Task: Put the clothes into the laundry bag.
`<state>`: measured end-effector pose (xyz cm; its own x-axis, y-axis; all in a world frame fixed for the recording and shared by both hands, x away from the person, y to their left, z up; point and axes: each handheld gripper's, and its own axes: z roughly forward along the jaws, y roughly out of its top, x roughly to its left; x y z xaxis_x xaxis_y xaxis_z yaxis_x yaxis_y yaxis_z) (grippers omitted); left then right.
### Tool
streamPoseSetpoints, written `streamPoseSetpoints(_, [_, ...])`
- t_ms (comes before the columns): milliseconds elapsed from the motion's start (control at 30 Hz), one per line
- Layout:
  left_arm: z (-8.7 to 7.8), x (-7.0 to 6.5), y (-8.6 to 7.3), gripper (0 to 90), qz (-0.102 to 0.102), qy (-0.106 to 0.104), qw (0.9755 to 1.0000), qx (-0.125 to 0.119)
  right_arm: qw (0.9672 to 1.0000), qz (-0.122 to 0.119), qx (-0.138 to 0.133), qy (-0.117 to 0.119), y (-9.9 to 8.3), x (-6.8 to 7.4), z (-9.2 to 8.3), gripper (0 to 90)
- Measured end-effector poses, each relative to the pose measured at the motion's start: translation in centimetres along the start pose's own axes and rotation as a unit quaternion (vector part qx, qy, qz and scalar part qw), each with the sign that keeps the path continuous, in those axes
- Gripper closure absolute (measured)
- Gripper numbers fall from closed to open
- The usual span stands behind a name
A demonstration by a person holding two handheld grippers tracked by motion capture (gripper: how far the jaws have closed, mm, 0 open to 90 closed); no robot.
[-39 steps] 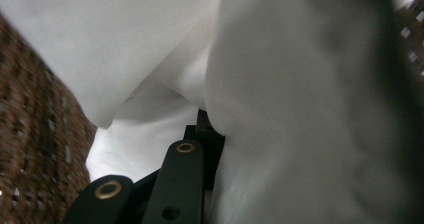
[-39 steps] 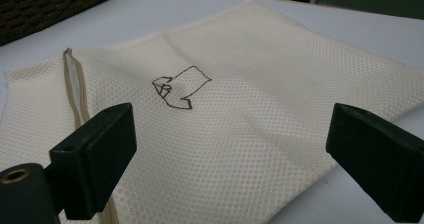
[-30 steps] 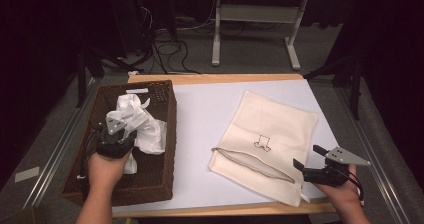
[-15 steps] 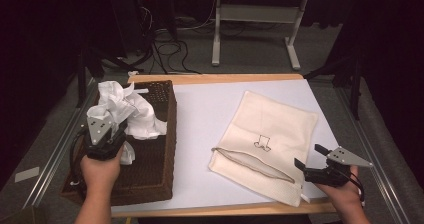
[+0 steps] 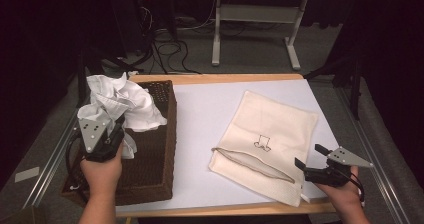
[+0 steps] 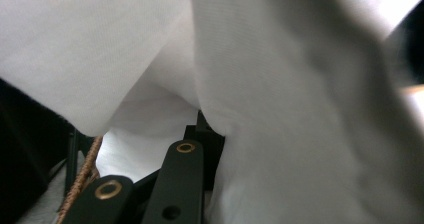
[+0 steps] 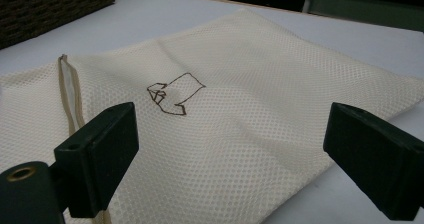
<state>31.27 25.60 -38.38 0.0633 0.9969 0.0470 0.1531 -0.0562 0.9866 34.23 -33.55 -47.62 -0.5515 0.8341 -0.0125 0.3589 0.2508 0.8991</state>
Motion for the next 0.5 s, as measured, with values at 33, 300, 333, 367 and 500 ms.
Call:
streamPoseSetpoints(33, [-0.1, -0.1, 0.1, 77.0, -0.003, 0.002, 1.0000, -0.006, 1.0000, 0.001, 0.000, 0.000, 0.0, 0.0, 0.0, 8.2])
streamPoseSetpoints(300, [-0.5, -1.2, 1.4, 77.0, 0.001, -0.002, 0.9993, -0.038, 1.0000, 0.004, -0.003, -0.005, 0.0, -0.1, -0.1, 8.4])
streamPoseSetpoints(333, [-0.5, -1.5, 1.6, 77.0, 0.003, -0.003, 0.9992, -0.039, 1.0000, 0.003, -0.003, -0.004, 0.0, -0.1, -0.1, 8.4])
streamPoseSetpoints(367, [-0.4, -1.7, 1.7, 77.0, 0.004, -0.006, 0.9992, -0.039, 1.0000, 0.003, -0.003, -0.004, 0.0, -0.1, -0.1, 8.4])
streamPoseSetpoints(500, [-0.5, -3.1, 2.2, 77.1, 0.009, -0.017, 0.9985, -0.051, 1.0000, 0.002, -0.006, -0.005, 0.0, -0.1, -0.1, 8.4])
